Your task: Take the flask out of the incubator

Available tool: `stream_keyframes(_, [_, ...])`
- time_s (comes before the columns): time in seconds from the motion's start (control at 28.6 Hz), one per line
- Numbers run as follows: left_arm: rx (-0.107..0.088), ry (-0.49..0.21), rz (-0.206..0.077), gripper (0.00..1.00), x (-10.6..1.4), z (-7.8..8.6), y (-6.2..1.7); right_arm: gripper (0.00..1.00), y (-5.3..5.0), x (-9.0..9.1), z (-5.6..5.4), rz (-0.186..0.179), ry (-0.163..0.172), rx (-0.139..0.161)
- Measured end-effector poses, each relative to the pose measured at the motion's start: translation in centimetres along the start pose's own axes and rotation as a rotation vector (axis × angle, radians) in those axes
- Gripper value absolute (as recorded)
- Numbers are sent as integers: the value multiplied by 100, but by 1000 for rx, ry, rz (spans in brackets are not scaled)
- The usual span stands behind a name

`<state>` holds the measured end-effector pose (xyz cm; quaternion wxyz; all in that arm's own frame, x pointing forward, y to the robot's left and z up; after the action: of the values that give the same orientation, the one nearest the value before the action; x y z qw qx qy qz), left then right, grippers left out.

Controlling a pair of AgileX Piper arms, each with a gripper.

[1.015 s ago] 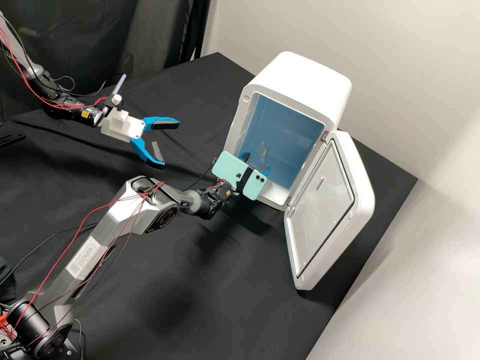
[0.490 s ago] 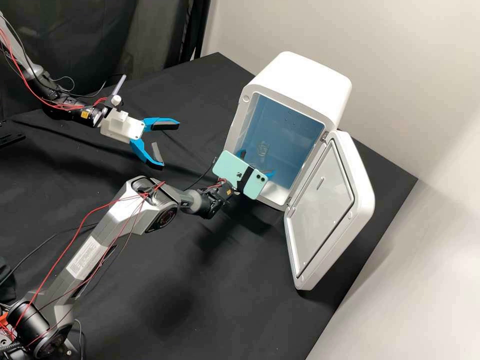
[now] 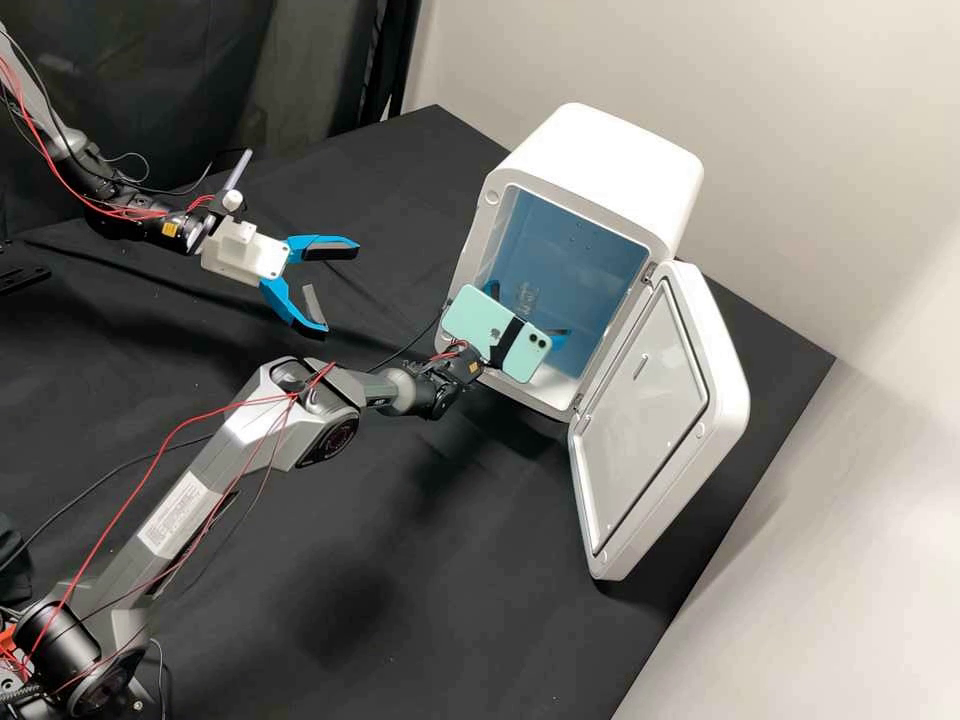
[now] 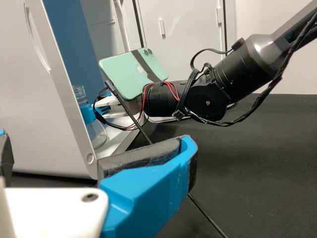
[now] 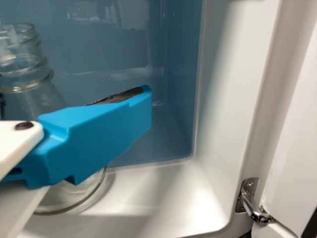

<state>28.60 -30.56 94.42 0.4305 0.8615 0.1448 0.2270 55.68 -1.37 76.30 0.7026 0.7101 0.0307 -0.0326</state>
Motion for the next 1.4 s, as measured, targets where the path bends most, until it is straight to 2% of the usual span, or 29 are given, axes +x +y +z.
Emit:
stream_keyframes(0.6, [0,0,0,100,5,-1,-2,100,-7,4,7,-2,-3,4])
stream_keyframes(0.98, [0,0,0,100,5,-1,-2,100,-82,-37,82,-24,-27,13])
stream_keyframes(1.02, [0,0,0,100,5,-1,-2,0,-79,-40,95,-24,-30,18])
stream_keyframes(1.16, [0,0,0,100,5,-1,-2,0,-116,-61,131,-34,-41,56])
stream_keyframes(1.33, [0,0,0,100,5,-1,-2,0,-152,-82,162,-46,-50,58])
stream_keyframes(1.4, [0,0,0,100,5,-1,-2,0,-144,-82,152,-38,-39,57])
